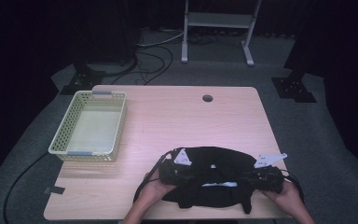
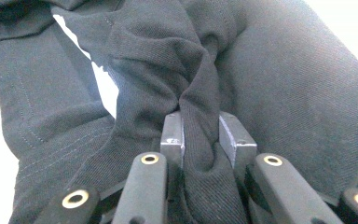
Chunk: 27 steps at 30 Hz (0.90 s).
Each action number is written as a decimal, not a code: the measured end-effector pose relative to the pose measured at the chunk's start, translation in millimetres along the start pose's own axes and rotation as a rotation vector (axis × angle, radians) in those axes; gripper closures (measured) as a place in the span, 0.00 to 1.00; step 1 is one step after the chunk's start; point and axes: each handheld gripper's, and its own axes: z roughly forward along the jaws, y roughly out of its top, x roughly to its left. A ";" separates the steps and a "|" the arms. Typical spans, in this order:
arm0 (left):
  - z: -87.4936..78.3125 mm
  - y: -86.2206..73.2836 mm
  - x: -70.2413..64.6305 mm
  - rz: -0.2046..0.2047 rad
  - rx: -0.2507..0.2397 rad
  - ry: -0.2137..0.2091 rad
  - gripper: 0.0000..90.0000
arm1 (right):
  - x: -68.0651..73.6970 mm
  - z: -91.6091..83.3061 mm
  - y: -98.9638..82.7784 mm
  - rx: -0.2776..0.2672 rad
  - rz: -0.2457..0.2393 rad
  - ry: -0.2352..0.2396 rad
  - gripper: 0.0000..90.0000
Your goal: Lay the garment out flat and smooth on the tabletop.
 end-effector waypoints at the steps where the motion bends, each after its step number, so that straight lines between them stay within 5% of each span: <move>1: -3.4 -3.7 1.3 -0.006 0.001 0.005 0.65 | 1.8 2.5 2.9 0.002 -0.006 0.003 0.82; 15: -50.2 -56.4 19.2 -0.115 -0.017 0.048 0.62 | 32.7 44.7 44.5 -0.013 -0.076 0.076 0.82; 27: -56.2 -63.9 23.1 -0.118 -0.016 0.043 0.58 | 39.7 51.3 49.0 -0.022 -0.063 0.090 0.81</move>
